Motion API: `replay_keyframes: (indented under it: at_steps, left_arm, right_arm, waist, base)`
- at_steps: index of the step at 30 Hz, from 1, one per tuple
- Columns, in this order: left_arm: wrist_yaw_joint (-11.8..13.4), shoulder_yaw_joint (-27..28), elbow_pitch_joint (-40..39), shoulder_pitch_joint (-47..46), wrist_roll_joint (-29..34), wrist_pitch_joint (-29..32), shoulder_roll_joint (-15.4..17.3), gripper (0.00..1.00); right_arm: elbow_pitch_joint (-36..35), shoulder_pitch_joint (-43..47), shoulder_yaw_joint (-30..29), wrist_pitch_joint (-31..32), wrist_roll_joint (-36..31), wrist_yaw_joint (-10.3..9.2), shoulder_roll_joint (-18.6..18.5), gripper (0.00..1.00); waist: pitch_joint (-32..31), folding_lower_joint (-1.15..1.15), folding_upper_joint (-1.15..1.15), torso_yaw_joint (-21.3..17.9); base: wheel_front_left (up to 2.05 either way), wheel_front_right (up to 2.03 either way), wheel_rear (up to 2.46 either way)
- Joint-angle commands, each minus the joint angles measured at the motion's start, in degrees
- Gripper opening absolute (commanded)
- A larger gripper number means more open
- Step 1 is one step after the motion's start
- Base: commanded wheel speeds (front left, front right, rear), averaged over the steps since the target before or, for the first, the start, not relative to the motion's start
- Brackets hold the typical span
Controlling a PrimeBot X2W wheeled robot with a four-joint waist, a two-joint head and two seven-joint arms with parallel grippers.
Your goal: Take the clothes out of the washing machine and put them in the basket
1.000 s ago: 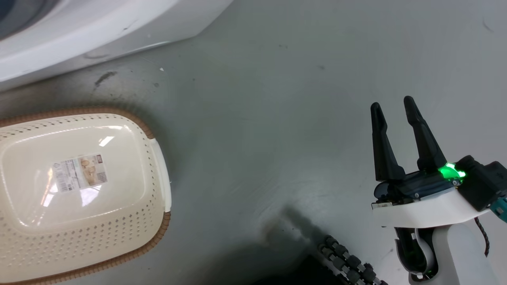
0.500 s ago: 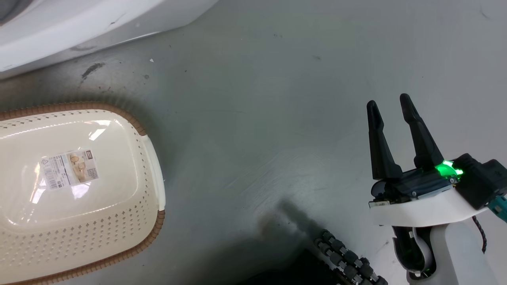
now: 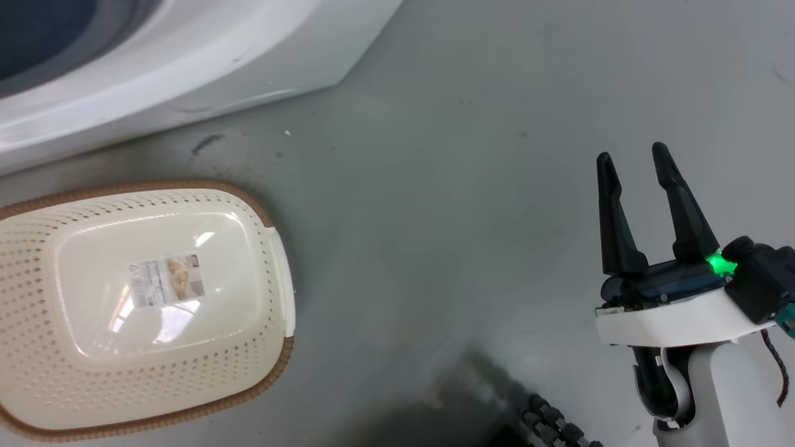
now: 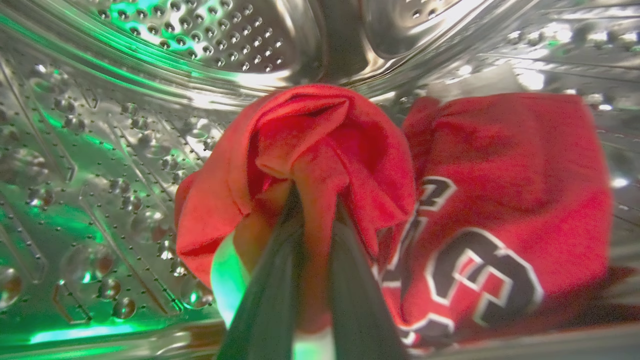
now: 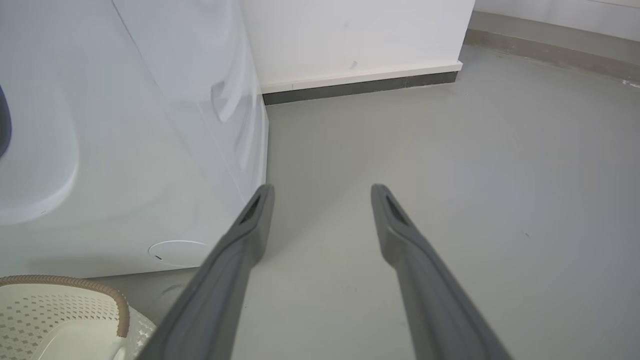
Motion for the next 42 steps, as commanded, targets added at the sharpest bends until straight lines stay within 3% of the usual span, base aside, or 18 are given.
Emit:
replay_keyframes:
  at_steps: [1,11,20,24,31,42]
  left_arm:
    - [-0.24,-0.51,0.59,1.84,-0.33,-2.33,-0.55,0.00]
    - [-0.81,-4.07,5.23,13.71,-4.42,-21.45,-6.29,0.00]
    - [-0.86,-9.52,1.28,27.90,-8.84,-32.70,-10.03,0.00]
    - [-0.81,-10.02,-3.66,33.89,-9.46,-34.37,-11.22,0.00]
    - [2.22,-9.37,-18.97,45.20,-9.43,-35.01,-14.20,0.00]
    - [5.34,-11.62,-40.14,60.45,-9.94,-30.64,-14.35,0.00]
  right_arm:
    - [0.16,0.47,-0.58,-0.12,-0.91,-0.06,0.09,1.00]
    - [2.04,3.88,-2.75,-0.12,-5.31,-0.05,0.08,1.00]
    - [3.64,8.36,-3.85,-0.12,-7.86,-0.06,0.08,1.00]
    - [4.05,10.09,-4.18,-0.12,-8.35,-0.05,0.08,1.00]
    - [4.45,12.41,-5.56,-0.12,-8.86,-0.05,0.10,1.00]
    - [4.05,13.42,-8.36,-0.12,-9.48,-0.06,0.09,1.00]
  waist:
    - [-3.13,0.00,0.00,1.99]
    - [-14.77,0.00,0.00,7.47]
    - [-25.85,0.00,0.00,12.09]
    - [-29.64,0.00,0.00,14.09]
    - [-34.10,0.00,0.00,17.34]
    - [-35.37,0.00,0.00,20.30]
  base:
    - [0.00,0.00,0.00]
    - [0.00,0.00,0.00]
    - [0.00,0.00,0.00]
    - [0.00,0.00,0.00]
    - [0.00,0.00,0.00]
    - [0.00,0.00,0.00]
